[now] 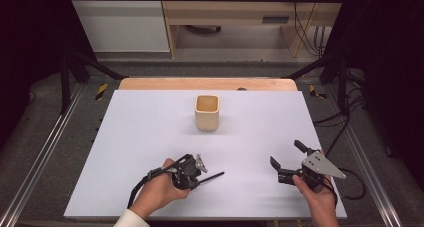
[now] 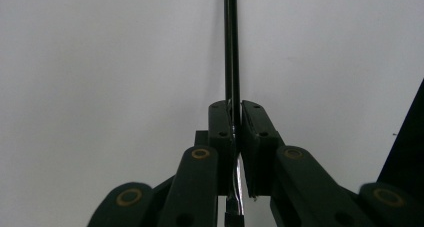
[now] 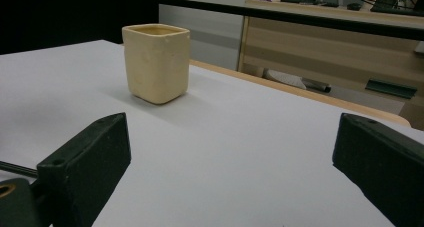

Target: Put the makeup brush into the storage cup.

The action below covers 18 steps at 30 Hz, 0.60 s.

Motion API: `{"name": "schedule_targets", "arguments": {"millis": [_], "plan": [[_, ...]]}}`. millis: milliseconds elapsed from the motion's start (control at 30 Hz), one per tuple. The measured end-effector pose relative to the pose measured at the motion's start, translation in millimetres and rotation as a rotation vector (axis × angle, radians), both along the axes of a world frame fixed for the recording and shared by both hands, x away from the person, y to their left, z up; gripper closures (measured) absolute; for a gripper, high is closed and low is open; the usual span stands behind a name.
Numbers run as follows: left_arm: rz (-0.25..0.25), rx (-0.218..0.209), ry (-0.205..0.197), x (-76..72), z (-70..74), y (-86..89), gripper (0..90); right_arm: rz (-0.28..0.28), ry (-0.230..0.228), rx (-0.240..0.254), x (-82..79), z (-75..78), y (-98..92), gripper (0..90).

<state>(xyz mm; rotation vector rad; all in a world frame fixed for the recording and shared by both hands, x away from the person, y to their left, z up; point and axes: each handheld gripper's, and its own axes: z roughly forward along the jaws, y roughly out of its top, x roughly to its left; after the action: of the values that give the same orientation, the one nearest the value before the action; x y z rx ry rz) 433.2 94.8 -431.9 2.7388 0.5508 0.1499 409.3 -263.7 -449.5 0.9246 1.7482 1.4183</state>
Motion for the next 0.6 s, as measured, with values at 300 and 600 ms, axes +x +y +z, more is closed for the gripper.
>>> {"name": "schedule_targets", "arguments": {"millis": [300,600], "plan": [[0.007,-0.032,-0.025,4.5,16.0,3.4,84.0,0.006,-0.001,-0.007,-0.7,0.8,2.3,2.4],[0.004,-0.050,-0.051,11.8,35.9,5.4,84.0,0.054,-0.021,-0.089,-3.6,4.5,23.8,2.1]]}}
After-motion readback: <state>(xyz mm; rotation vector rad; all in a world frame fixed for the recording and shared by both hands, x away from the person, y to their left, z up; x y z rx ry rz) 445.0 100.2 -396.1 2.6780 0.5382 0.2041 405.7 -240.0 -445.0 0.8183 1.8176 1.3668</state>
